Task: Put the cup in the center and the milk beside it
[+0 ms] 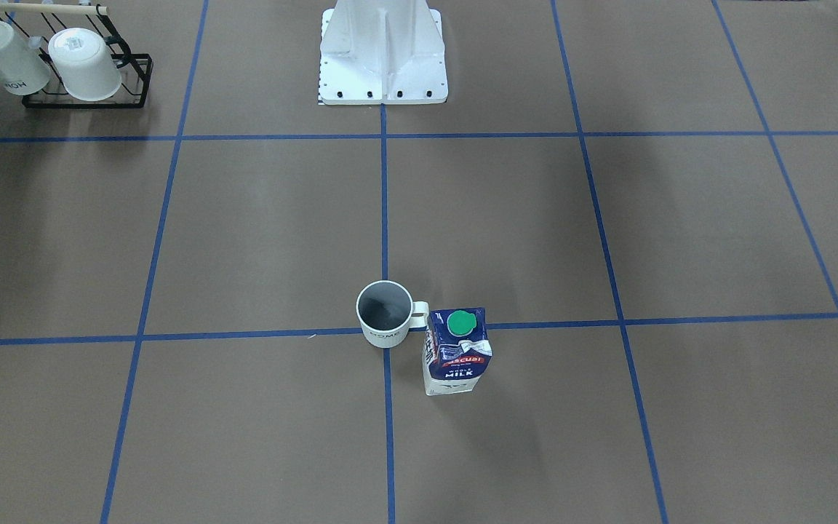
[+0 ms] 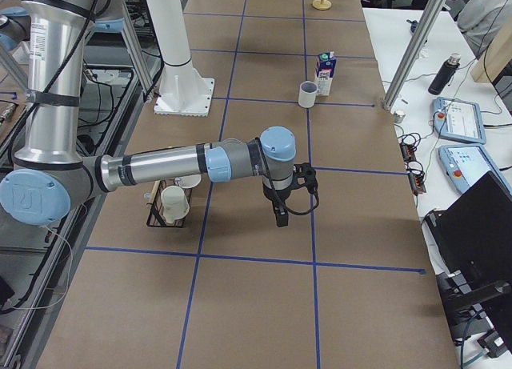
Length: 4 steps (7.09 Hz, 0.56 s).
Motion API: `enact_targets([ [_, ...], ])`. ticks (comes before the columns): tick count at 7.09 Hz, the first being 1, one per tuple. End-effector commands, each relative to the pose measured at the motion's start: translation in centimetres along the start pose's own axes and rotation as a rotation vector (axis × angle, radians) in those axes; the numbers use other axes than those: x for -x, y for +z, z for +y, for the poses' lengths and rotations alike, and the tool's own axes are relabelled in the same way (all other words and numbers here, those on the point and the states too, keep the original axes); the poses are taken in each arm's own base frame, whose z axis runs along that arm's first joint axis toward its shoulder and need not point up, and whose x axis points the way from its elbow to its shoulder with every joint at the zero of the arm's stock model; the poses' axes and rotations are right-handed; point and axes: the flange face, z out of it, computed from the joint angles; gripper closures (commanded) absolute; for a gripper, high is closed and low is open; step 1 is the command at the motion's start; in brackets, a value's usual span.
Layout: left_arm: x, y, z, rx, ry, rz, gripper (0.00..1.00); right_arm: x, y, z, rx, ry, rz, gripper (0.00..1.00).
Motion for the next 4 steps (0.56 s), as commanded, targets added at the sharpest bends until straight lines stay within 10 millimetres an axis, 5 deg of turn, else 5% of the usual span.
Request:
enact_targets([
  [1, 0.85, 0.8, 0.46, 0.016, -0.018, 0.002, 0.01, 0.42, -0.48, -1.15, -0.016, -0.014, 0.002, 0.0],
  [4, 1.24, 1.47, -0.08, 0.022, -0.019, 0.008, 0.01, 0.5, -0.42, -2.12, -0.017, -0.018, -0.003, 0.0],
])
